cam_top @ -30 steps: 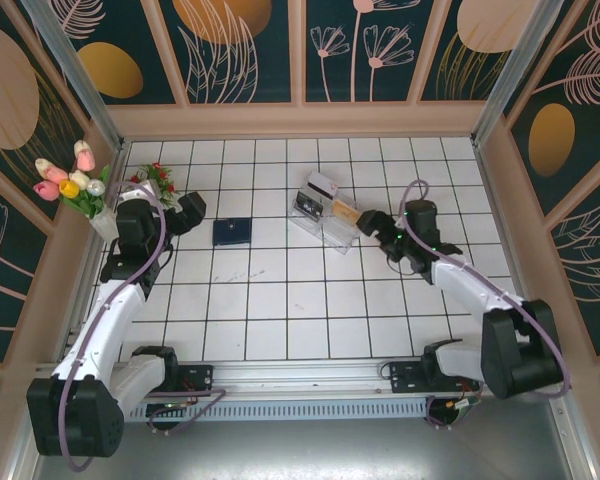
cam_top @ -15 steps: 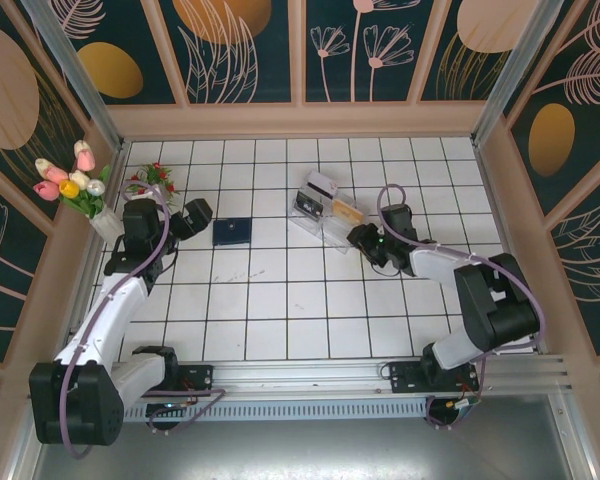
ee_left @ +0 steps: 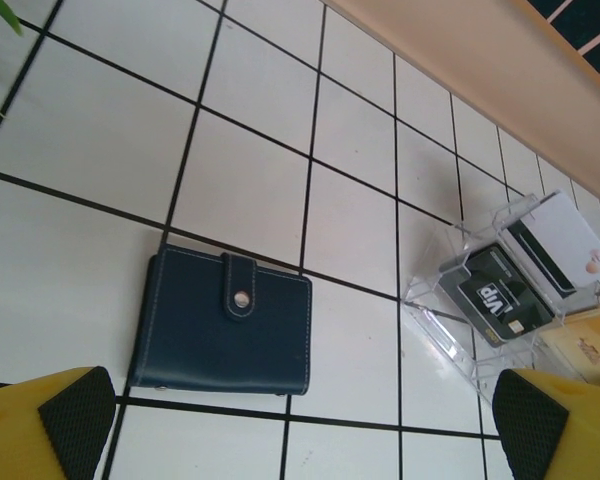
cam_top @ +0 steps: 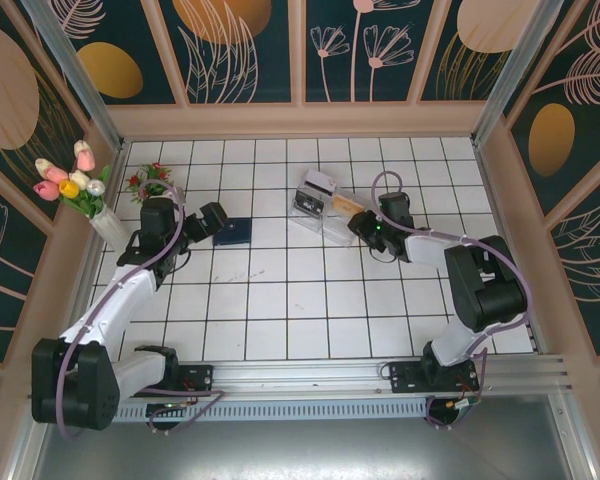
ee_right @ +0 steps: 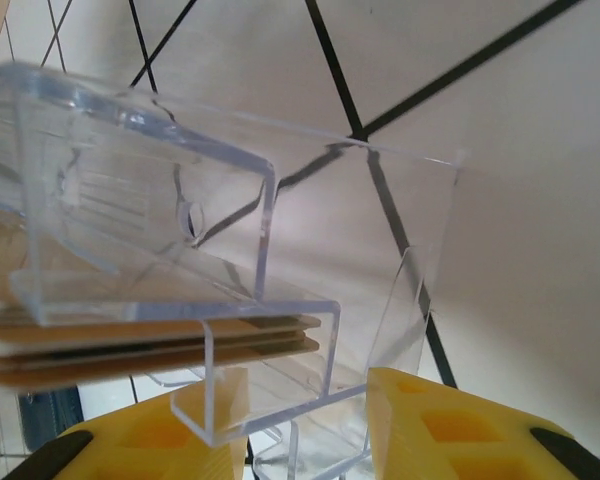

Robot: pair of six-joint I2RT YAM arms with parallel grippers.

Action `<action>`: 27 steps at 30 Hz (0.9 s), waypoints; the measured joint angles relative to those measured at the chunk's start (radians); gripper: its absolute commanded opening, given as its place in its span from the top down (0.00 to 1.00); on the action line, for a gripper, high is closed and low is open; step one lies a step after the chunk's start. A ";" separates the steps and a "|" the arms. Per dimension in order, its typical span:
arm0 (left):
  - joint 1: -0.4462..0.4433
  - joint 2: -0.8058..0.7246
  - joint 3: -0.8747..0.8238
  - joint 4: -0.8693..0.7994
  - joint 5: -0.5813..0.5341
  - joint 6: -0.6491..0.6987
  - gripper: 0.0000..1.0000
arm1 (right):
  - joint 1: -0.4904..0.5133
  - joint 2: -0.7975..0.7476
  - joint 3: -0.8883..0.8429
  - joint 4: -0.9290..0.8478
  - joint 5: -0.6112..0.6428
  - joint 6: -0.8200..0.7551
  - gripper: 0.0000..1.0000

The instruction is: Take the credit cards out of the card holder

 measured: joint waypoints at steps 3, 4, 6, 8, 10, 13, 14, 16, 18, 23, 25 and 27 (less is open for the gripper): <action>-0.026 0.029 -0.002 0.017 0.000 -0.018 0.02 | -0.018 0.027 0.029 0.001 0.000 -0.025 0.63; -0.035 0.041 -0.004 0.025 0.000 -0.024 0.01 | -0.025 0.038 0.040 0.003 0.000 -0.033 0.63; -0.052 0.063 -0.008 0.035 0.000 -0.036 0.02 | -0.039 0.059 0.060 0.007 -0.002 -0.046 0.63; -0.066 0.089 -0.011 0.042 -0.001 -0.046 0.02 | -0.052 0.083 0.084 0.011 -0.005 -0.059 0.63; -0.077 0.120 -0.011 0.047 -0.006 -0.052 0.03 | -0.063 0.110 0.111 0.015 -0.011 -0.073 0.63; -0.087 0.171 -0.011 0.048 -0.032 -0.051 0.05 | -0.069 0.123 0.126 0.014 -0.012 -0.085 0.60; -0.088 0.190 -0.009 0.044 -0.047 -0.051 0.05 | -0.069 0.122 0.126 0.013 -0.012 -0.088 0.59; -0.089 0.236 0.002 0.019 -0.082 -0.045 0.04 | -0.069 0.117 0.126 0.005 -0.012 -0.098 0.53; -0.089 0.278 0.024 -0.014 -0.116 -0.034 0.03 | -0.069 0.093 0.117 -0.011 -0.011 -0.110 0.47; -0.091 0.375 0.125 -0.092 -0.187 0.010 0.01 | -0.069 -0.056 0.066 -0.052 -0.010 -0.132 0.32; -0.093 0.412 0.172 -0.110 -0.206 0.033 0.02 | -0.069 -0.119 0.049 -0.058 -0.012 -0.133 0.29; -0.093 0.455 0.222 -0.121 -0.232 0.053 0.02 | -0.069 -0.178 0.031 -0.063 -0.014 -0.132 0.26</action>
